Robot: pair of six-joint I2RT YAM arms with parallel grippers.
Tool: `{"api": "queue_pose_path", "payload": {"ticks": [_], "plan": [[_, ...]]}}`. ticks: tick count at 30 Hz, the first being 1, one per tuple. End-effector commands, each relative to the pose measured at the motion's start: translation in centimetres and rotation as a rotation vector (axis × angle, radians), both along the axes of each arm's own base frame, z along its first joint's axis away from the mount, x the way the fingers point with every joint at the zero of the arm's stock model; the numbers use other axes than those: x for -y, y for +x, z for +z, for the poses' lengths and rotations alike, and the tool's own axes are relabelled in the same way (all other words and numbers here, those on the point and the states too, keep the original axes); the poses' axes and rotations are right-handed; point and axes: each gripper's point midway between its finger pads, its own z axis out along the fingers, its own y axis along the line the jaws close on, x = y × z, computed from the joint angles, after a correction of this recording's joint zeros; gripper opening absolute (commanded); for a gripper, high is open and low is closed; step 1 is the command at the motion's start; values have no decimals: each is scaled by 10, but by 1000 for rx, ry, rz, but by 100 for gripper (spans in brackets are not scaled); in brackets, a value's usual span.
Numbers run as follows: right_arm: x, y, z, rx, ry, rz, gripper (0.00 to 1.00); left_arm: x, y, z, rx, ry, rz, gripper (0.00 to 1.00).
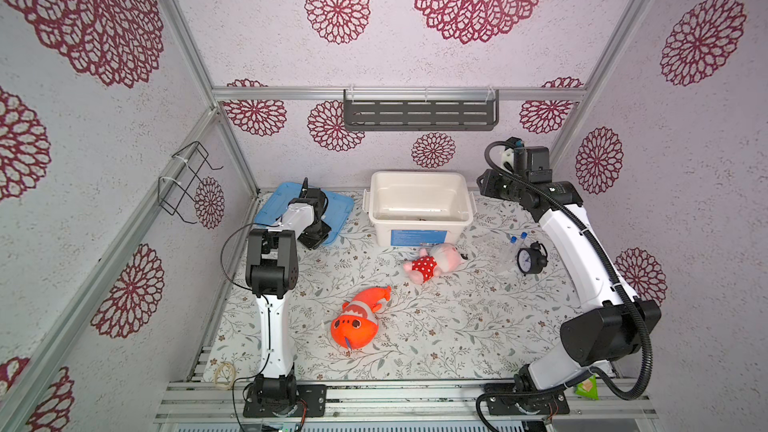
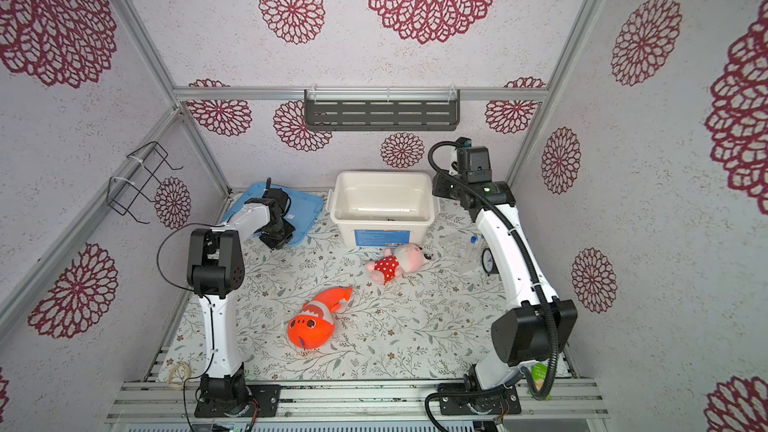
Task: Organize the chemistry lab equipment
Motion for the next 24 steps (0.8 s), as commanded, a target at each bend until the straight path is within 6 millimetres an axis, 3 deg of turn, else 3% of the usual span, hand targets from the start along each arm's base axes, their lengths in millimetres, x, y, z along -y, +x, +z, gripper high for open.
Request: {"api": "queue_pose_path", "payload": {"ticks": [1, 4, 8, 12, 18, 19, 24], "plan": [[-4, -1, 24, 64, 49, 11, 42, -1, -14, -13, -70, -16, 34, 11], [-21, -2, 30, 88, 84, 93, 42, -8, -24, -4, -100, 24, 42, 5], [-72, -19, 55, 227, 41, 297, 42, -16, -38, 20, -99, 52, 53, 1], [-122, -39, 58, 317, -102, 442, 43, -21, -51, 54, -59, 47, 81, 0], [-199, -76, 43, 405, -272, 705, 43, -11, -70, 97, -11, -72, 109, 0], [-212, -84, 37, 422, -303, 759, 43, -9, -74, 110, 8, -87, 104, 0], [-266, -112, 0, 508, -481, 932, 44, -4, -89, 137, 34, -125, 98, 0]]}}
